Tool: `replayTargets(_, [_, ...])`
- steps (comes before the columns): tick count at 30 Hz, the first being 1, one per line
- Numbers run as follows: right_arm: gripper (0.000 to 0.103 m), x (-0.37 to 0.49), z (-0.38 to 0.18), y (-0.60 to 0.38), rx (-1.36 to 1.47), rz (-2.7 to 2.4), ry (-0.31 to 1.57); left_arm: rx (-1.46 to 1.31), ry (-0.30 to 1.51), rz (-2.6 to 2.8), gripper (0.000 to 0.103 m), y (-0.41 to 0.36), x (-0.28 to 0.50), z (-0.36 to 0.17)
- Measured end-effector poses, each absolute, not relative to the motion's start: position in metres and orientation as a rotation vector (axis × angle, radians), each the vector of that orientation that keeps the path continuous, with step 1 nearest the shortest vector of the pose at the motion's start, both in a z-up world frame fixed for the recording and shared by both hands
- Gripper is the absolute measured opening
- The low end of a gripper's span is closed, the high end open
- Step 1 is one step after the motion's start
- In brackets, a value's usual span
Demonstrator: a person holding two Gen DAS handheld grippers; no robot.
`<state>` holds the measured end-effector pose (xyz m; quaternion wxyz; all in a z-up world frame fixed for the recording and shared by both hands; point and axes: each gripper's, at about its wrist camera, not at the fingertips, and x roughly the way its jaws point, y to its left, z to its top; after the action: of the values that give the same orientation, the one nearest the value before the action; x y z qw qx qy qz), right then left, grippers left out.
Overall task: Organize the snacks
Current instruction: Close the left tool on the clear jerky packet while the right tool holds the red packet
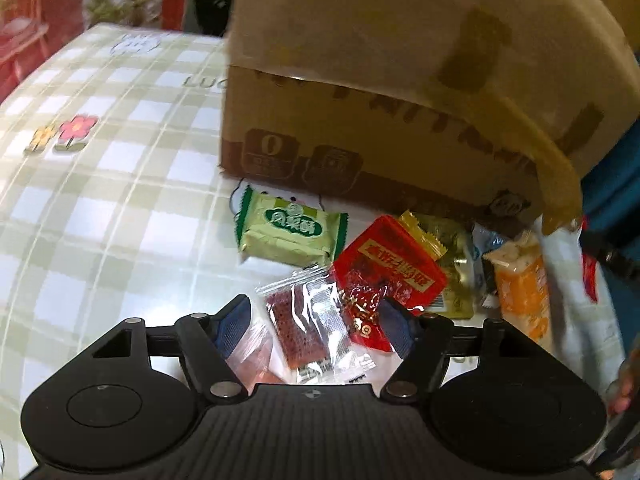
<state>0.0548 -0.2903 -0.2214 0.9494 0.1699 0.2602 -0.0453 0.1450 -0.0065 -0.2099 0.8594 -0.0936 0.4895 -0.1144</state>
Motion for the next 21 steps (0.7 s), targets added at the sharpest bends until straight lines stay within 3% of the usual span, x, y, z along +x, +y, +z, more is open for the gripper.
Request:
replayTargets(4, [0.043, 0.054, -0.222, -0.293, 0.360, -0.096, 0.523, -0.265, 1.087, -0.204, 0.071, 0.002, 0.142, -0.214])
replayTargets(12, [0.043, 0.052, -0.220, -0.290, 0.355, -0.086, 0.517, -0.090, 1.013, -0.166, 0.067, -0.026, 0.138, -0.220])
replayTargets(14, [0.043, 0.051, -0.219, -0.291, 0.355, -0.088, 0.513, -0.017, 0.985, -0.144, 0.051, -0.033, 0.133, -0.222])
replayTargets(21, [0.043, 0.047, -0.217, -0.290, 0.362, -0.086, 0.512, -0.058, 0.946, -0.179, 0.036, -0.018, 0.132, -0.221])
